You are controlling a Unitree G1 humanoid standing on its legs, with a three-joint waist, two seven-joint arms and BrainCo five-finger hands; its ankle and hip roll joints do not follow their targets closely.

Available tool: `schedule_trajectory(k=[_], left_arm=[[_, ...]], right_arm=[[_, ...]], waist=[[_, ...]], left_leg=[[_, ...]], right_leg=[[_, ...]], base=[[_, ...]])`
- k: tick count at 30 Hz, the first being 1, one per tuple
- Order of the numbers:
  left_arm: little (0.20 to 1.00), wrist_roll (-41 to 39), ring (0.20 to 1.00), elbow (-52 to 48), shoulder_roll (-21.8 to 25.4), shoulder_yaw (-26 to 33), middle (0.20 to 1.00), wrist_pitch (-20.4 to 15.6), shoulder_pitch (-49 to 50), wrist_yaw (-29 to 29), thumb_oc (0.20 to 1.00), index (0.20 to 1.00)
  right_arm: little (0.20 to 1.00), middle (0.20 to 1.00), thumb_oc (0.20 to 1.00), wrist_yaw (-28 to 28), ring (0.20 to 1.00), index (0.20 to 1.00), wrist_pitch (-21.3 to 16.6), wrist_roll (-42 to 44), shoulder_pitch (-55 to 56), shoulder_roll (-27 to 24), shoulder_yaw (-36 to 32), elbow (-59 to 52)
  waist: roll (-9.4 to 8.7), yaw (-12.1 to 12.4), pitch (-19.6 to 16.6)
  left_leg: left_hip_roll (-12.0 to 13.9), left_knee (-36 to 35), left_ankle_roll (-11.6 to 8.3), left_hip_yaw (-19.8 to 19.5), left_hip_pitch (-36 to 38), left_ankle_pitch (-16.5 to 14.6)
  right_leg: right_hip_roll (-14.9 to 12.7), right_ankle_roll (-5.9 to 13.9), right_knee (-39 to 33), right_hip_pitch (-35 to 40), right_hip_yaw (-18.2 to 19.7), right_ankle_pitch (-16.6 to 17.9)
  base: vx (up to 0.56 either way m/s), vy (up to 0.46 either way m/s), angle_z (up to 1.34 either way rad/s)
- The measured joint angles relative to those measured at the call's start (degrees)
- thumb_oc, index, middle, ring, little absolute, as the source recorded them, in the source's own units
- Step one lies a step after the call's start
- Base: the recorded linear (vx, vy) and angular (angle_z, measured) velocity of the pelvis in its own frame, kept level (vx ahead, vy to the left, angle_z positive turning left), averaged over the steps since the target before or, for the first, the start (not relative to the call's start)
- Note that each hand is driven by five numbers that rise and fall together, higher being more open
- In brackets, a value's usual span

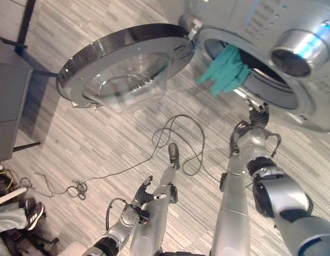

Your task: Grab the laundry basket,head to the washer,open it,put in the laundry and shut it.

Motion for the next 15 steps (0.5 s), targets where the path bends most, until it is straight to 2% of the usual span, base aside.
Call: schedule_trajectory(k=[2, 3, 8, 14, 15], left_arm=[[1.000, -0.02, 1.000, -0.65, -0.01, -0.62, 1.000, -0.07, -0.10, 0.03, 1.000, 1.000], [1.000, -0.05, 1.000, -1.62, 0.06, -0.75, 1.000, -0.25, -0.12, 0.03, 1.000, 1.000], [1.000, -0.09, 1.000, -4.79, 0.10, -2.42, 1.000, -0.84, -0.57, -0.01, 1.000, 1.000], [1.000, -0.07, 1.000, -5.49, 0.12, -2.98, 1.000, -0.76, -0.61, -0.15, 1.000, 1.000], [1.000, -0.07, 1.000, -5.54, 0.10, -3.36, 1.000, -0.74, -0.58, -0.23, 1.000, 1.000]], right_arm=[[1.000, 1.000, 1.000, 0.36, 1.000, 1.000, 0.29, 2.25, -1.51, -1.17, -1.29, 1.59], [1.000, 1.000, 1.000, 0.70, 1.000, 1.000, 0.39, 4.52, -3.02, -2.16, -3.07, 3.35], [1.000, 1.000, 1.000, 0.86, 1.000, 1.000, 0.42, 9.05, -4.69, -4.50, -4.39, 6.25], [1.000, 1.000, 1.000, 1.13, 1.000, 1.000, 0.38, 14.77, -8.32, -4.65, -6.26, 8.21], [1.000, 1.000, 1.000, 1.37, 1.000, 1.000, 0.39, 16.15, -9.24, -5.38, -6.19, 8.61]], waist=[[0.67, 0.55, -0.03], [0.78, 1.71, -0.10], [1.22, 3.42, -0.42], [1.49, 5.72, -0.61], [2.24, 6.73, -1.17]], left_leg=[[0.02, 0.20, -0.06, -0.28, -0.56, 0.04], [-0.07, 0.46, -0.21, -0.38, -1.21, 0.14], [-0.67, 1.02, -0.60, -1.76, -2.55, 0.40], [-0.76, 1.31, -1.10, -2.13, -3.91, 0.74], [-0.64, 1.30, -1.26, -2.47, -4.11, 0.86]], right_leg=[[-0.30, -0.07, 1.31, -0.94, 0.00, -0.58], [-0.44, -0.12, 2.59, -2.05, 0.09, -1.04], [-1.33, -0.22, 5.94, -4.00, -0.35, -2.98], [-1.26, -0.67, 7.64, -5.82, -0.43, -3.52], [-1.34, -0.76, 8.10, -6.06, -0.60, -3.76]], base=[[-0.01, -0.042, 0.11], [-0.01, -0.037, 0.13], [-0.01, -0.018, 0.15], [0.00, -0.011, 0.04], [0.00, -0.036, 0.07]])
